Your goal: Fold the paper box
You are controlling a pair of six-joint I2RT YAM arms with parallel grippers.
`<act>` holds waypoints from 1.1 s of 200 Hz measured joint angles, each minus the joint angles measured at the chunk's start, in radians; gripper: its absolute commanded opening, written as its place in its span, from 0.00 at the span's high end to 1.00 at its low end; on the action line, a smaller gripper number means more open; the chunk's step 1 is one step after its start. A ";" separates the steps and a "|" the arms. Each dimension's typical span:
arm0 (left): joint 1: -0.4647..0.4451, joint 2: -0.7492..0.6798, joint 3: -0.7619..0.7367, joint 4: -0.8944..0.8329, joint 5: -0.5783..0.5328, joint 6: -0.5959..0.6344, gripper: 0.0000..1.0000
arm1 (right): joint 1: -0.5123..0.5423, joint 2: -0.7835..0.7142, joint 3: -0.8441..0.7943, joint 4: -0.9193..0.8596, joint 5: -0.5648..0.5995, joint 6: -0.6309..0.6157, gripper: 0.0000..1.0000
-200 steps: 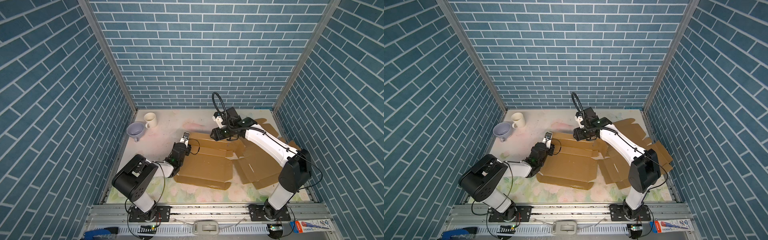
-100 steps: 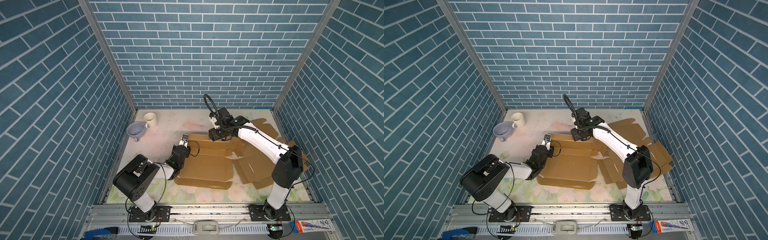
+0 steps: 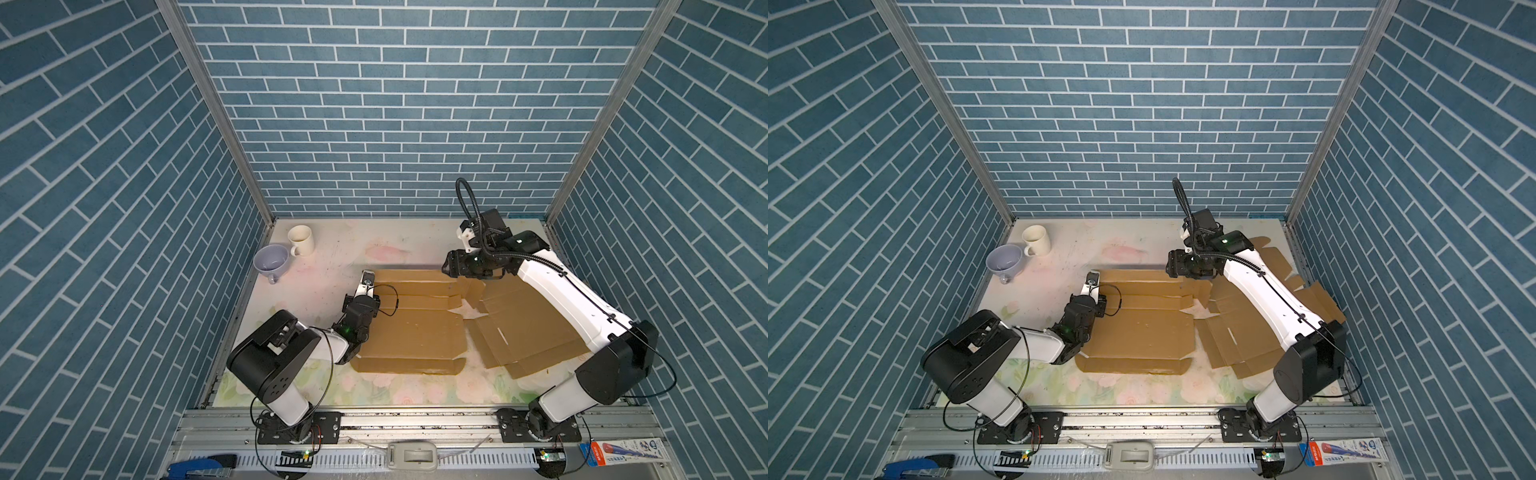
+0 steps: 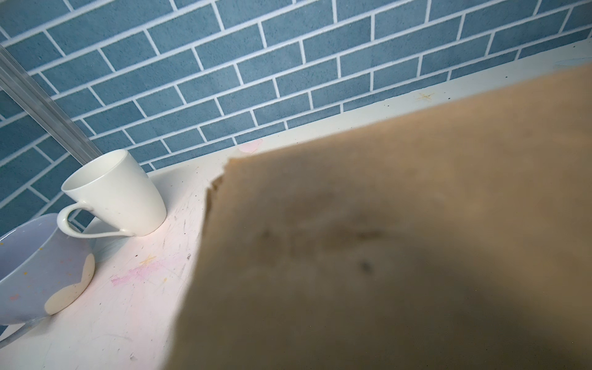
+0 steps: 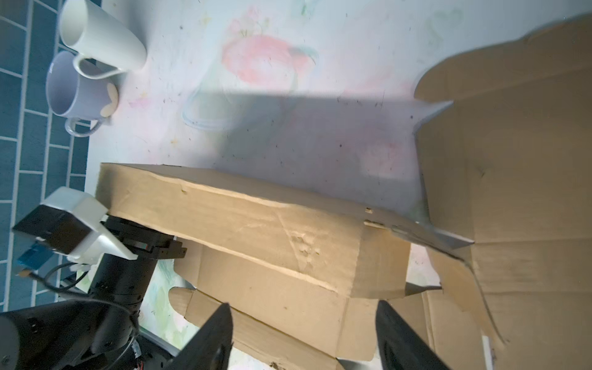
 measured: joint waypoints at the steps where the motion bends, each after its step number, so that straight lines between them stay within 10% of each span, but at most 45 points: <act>1: 0.000 0.000 0.000 0.000 0.000 0.000 1.00 | 0.000 0.001 -0.001 0.001 -0.001 0.002 0.29; 106: 0.003 -0.009 0.000 -0.018 -0.048 -0.004 1.00 | -0.047 0.080 -0.129 0.199 -0.192 0.172 0.57; 174: 0.001 -0.009 0.001 -0.025 -0.051 -0.009 1.00 | -0.208 -0.017 -0.222 0.276 -0.325 0.151 0.44; 220: 0.001 -0.009 0.004 -0.034 -0.052 -0.009 1.00 | -0.402 -0.170 -0.239 0.268 -0.248 0.060 0.62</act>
